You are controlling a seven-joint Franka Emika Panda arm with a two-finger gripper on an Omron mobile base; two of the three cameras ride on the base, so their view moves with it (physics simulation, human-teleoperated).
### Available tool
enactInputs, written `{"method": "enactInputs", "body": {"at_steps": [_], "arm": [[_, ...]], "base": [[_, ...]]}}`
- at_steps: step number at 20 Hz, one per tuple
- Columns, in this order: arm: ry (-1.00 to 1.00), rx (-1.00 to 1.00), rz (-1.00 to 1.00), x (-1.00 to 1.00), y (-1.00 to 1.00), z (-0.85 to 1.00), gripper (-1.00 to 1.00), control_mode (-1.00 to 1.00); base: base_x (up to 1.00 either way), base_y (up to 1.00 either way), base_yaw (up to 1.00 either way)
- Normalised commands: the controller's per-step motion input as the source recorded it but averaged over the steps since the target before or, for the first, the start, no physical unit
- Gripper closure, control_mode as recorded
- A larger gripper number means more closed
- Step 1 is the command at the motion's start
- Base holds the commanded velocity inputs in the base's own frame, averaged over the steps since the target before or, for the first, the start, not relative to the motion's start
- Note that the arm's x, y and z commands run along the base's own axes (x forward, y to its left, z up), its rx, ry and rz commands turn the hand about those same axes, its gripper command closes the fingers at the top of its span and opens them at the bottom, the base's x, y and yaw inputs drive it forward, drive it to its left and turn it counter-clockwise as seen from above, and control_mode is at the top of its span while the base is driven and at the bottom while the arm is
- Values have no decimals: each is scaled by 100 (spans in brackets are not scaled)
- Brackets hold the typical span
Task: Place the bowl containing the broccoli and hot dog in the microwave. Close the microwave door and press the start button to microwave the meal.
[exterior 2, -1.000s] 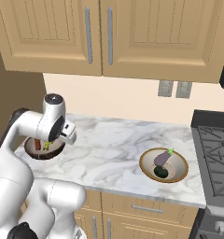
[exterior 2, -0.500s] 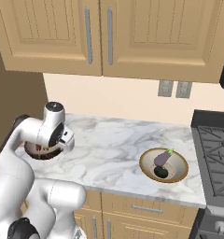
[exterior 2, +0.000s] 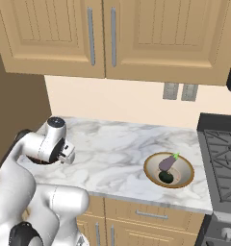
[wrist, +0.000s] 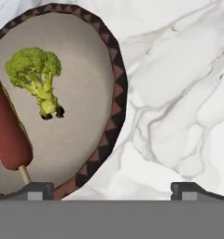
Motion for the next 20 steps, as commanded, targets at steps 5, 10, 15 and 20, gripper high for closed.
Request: {"method": "enactInputs", "body": {"at_steps": [5, 10, 15, 20], "arm": [[7, 1, 0, 34, 6, -14, -100, -100], [4, 3, 0, 37, 0, 0, -100, -100], [3, 3, 0, 33, 0, 0, -100, -100], [1, 1, 0, 24, 0, -11, -100, -100]], "base": [[0, 0, 0], [0, 0, 0], [0, 0, 0], [0, 0, 0]]}}
